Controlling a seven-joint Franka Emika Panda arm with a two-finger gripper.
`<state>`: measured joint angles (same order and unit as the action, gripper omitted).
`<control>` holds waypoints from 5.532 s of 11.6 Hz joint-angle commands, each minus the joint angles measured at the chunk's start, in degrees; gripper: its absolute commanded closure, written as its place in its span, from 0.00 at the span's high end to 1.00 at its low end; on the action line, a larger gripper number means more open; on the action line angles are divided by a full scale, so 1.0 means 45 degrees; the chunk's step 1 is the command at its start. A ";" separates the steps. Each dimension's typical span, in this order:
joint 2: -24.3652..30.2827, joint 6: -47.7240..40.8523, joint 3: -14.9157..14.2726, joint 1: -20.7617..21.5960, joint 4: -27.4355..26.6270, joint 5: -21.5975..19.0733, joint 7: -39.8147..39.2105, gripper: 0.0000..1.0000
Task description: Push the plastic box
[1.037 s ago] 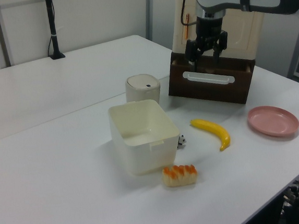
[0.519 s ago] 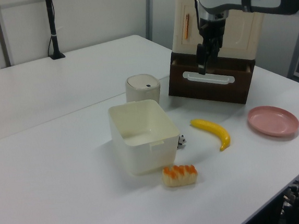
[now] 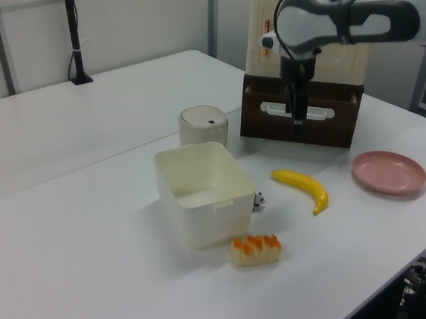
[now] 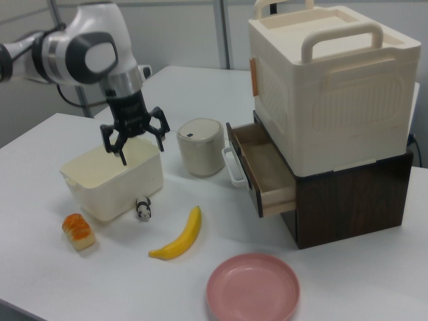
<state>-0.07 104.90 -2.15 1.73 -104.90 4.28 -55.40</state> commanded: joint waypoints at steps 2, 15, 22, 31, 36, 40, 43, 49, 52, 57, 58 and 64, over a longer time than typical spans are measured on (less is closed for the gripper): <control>0.0250 0.1747 0.0048 -0.0090 -0.1689 0.0219 -0.2839 1.00; -0.2036 0.3641 0.0536 0.0964 -0.1357 0.1039 -0.0229 1.00; -0.2367 0.4284 0.1239 0.1023 -0.1338 0.1080 -0.0130 1.00; -0.3751 0.4794 0.1630 0.1801 0.0202 0.1723 0.1918 1.00; -0.4398 0.4833 0.1630 0.2350 0.0479 0.2369 0.2741 1.00; -0.4380 0.5048 0.1630 0.2409 0.0928 0.2350 0.2917 1.00; -0.4186 0.5048 0.1630 0.2507 0.0928 0.2369 0.2936 1.00; -0.3892 0.5067 0.1611 0.2781 0.0948 0.2369 0.2917 1.00; -0.2763 0.4892 0.1630 0.2197 0.0578 0.2311 0.2897 1.00; -0.0770 0.2222 0.1630 0.0245 0.0498 0.1379 0.2877 1.00; -0.0612 0.1481 0.1611 -0.0087 0.0673 0.0812 0.2916 1.00; 0.0131 -0.1572 0.1259 -0.0734 0.1006 0.0221 0.8172 1.00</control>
<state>-0.97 100.05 4.03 -1.69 -99.75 6.24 -33.10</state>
